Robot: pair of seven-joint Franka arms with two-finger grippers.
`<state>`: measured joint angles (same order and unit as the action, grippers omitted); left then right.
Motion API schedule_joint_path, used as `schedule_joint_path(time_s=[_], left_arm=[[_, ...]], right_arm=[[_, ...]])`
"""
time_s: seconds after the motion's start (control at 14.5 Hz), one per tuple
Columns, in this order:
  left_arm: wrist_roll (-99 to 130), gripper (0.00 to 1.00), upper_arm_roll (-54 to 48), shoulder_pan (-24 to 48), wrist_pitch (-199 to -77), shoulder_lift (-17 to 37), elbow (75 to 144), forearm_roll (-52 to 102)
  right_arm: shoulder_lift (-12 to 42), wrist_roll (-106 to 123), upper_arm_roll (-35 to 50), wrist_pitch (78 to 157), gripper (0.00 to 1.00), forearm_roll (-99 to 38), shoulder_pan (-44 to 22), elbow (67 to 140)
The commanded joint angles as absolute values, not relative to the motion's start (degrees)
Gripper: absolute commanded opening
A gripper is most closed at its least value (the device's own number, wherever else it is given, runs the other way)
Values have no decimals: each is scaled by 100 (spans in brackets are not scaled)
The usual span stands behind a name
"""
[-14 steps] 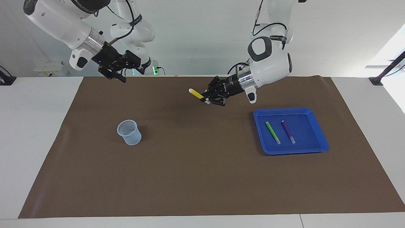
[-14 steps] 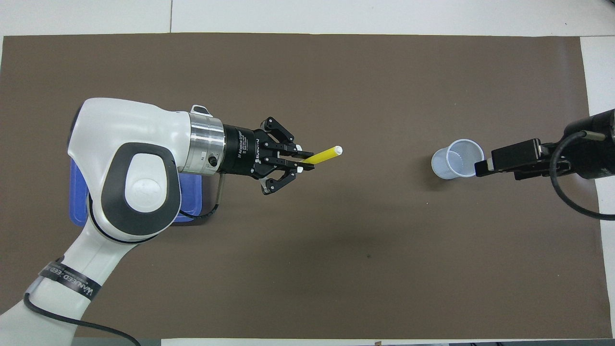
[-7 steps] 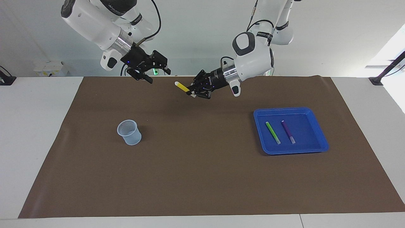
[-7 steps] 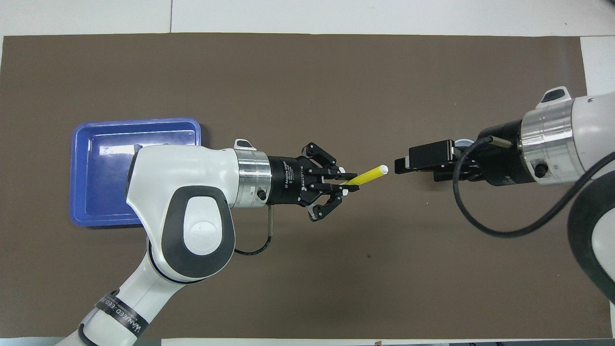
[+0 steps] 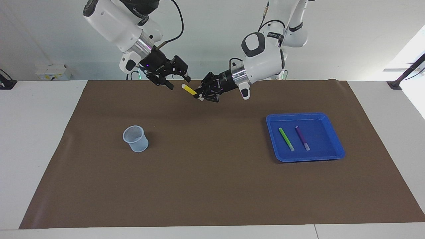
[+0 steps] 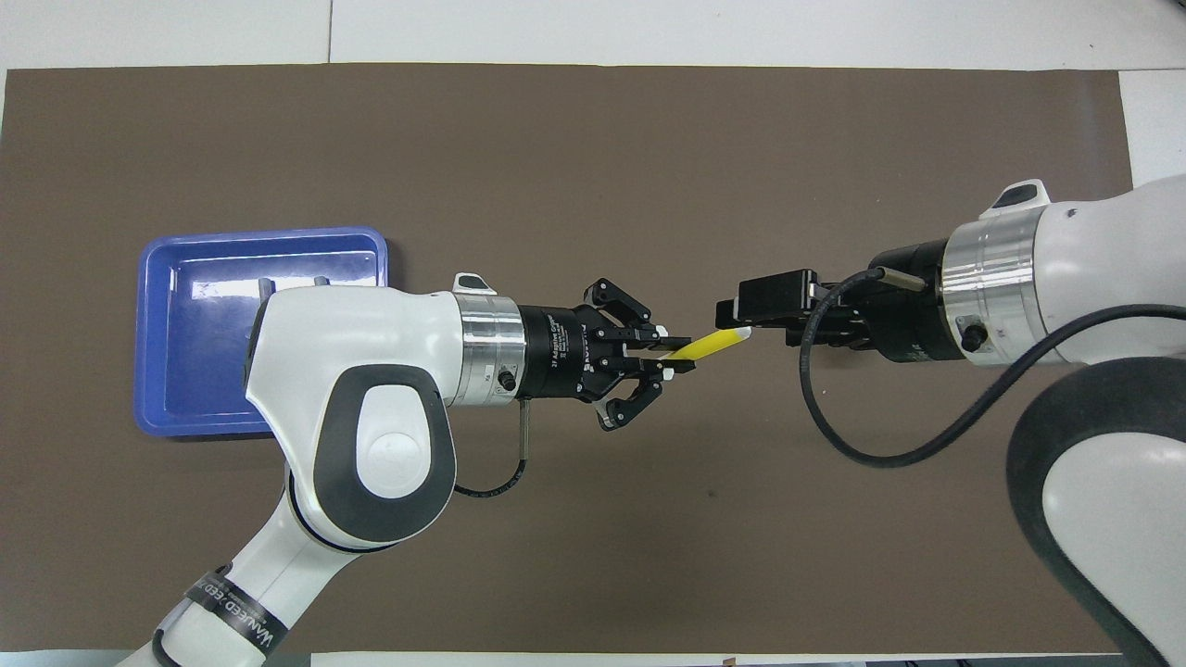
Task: Transfer and insert pens with both arms
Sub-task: 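Grasp the yellow pen with the right gripper and open the left gripper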
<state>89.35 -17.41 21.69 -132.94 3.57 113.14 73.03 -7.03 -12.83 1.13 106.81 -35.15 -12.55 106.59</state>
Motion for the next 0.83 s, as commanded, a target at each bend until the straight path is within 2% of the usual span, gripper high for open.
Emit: schedule_joint_path(time_s=[0.0, 0.14, 0.28, 0.42, 0.55, 0.69, 0.76], left_arm=[[8965, 0, -1670, 2259, -13403, 167, 11514, 7488], [8965, 0, -1670, 2250, -13403, 158, 11514, 7488], [8965, 0, -1670, 2250, -13403, 158, 11514, 7506], [8965, 0, -1670, 2250, -13403, 158, 11505, 7515], [8965, 0, -1670, 2250, -13412, 167, 11505, 7532], [8965, 0, -1670, 2250, -13447, 167, 11505, 7558], [8965, 0, -1670, 2250, -13447, 158, 11505, 7576]], right_arm=[[-870, -1143, 114, 10706, 75, -3612, -1231, 10863], [-879, -1134, 105, 10687, 73, -3612, -1230, 10872], [-896, -1134, 114, 10749, 62, -3612, -1248, 10924], [-949, -1134, 114, 10889, 61, -3612, -1353, 11021], [-949, -1142, 114, 10916, 51, -3612, -1362, 11021], [-949, -1160, 114, 10916, 51, -3612, -1371, 11021], [-949, -1143, 114, 10916, 46, -3604, -1362, 11030]])
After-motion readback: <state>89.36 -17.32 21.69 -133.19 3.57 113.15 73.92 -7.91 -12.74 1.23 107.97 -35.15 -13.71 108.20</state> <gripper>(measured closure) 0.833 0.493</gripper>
